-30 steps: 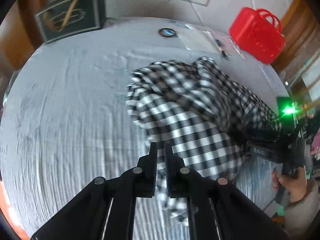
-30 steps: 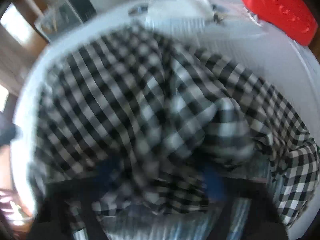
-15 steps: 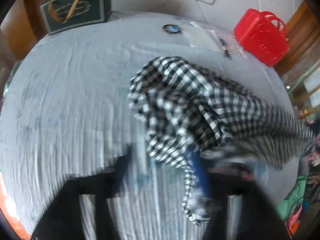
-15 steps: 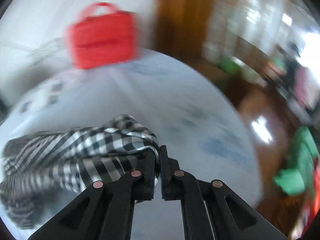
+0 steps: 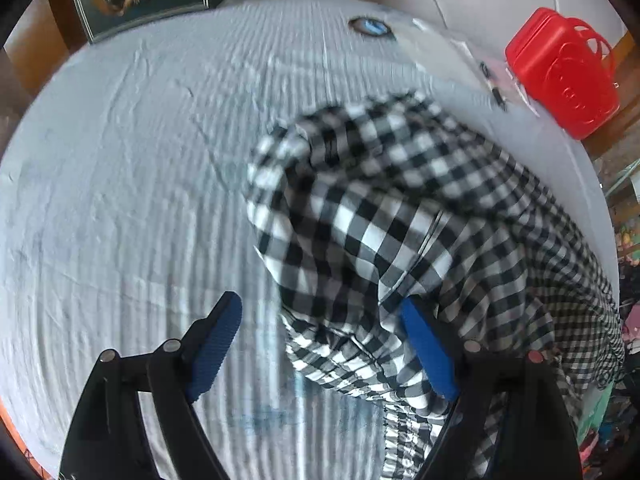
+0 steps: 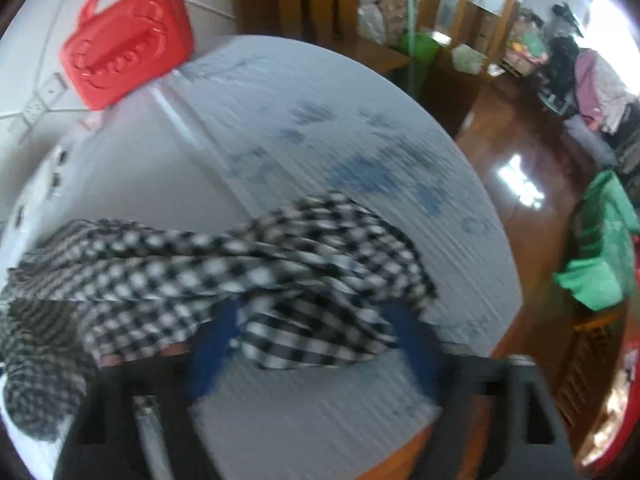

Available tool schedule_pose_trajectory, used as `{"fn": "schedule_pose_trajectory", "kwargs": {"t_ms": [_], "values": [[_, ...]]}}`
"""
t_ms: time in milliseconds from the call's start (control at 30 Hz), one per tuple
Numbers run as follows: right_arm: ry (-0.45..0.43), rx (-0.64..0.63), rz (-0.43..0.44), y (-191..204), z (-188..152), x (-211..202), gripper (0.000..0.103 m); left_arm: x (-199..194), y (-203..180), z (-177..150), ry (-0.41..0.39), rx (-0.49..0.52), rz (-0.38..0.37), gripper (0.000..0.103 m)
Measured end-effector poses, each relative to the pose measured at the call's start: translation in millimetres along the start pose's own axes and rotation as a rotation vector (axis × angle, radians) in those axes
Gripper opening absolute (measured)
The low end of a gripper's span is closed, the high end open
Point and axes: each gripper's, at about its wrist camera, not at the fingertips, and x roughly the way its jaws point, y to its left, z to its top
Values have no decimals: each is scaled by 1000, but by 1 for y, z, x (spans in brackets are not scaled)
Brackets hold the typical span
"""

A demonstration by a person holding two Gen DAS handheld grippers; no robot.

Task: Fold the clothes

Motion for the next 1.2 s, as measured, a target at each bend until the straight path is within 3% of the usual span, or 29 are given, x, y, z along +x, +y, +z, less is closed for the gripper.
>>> {"fn": "schedule_pose_trajectory", "kwargs": {"t_ms": [100, 200, 267, 333, 367, 400, 433, 467, 500, 600, 733, 833, 867, 933, 1000, 1033, 1100, 1167, 1200], "values": [[-26, -66, 56, 26, 6, -3, 94, 11, -5, -2, -9, -27, -4, 83], [-7, -165, 72, 58, 10, 10, 98, 22, -7, -7, 13, -75, -83, 85], [28, -220, 57, 75, 10, 33, 98, 24, -19, -9, 13, -4, -45, 87], [71, -261, 28, 88, 7, 58, 98, 24, -32, -12, 3, 79, 19, 71], [91, -276, 12, 94, 6, 69, 98, 21, -35, -13, -5, 90, 34, 42], [115, -282, 1, 98, 4, 79, 89, 19, -36, -13, -1, 92, 30, 19], [139, -279, -5, 100, 3, 85, 74, 12, -35, -11, -6, 83, 37, 18], [157, -269, -1, 101, 2, 88, 27, 4, -33, -9, -28, 84, 49, 15], [168, -252, 14, 101, 2, 86, 10, -6, -30, -8, -56, 89, 65, 15], [139, -244, 52, 97, 1, 54, 10, -63, -3, 4, -175, 87, 114, 15], [169, -250, 226, 90, -10, 2, 11, -135, 48, 20, -272, 63, 169, 14], [217, -299, 267, 98, -23, -15, 35, -165, 88, 30, -312, 32, 253, 15], [223, -312, 259, 101, -26, -16, 39, -165, 100, 35, -304, 18, 256, 15], [214, -307, 252, 104, -26, -16, 40, -156, 116, 40, -265, -4, 251, 24], [184, -253, 254, 99, -17, -13, 49, -137, 132, 39, -209, -34, 220, 52], [170, -221, 255, 97, -12, -11, 52, -129, 132, 39, -192, -35, 213, 58], [141, -161, 260, 99, 4, -2, 74, -115, 133, 33, -167, -45, 174, 66], [132, -120, 266, 104, 20, 9, 87, -107, 134, 31, -159, -61, 154, 68], [133, -115, 264, 107, 28, 17, 87, -104, 135, 31, -158, -69, 150, 68]]}}
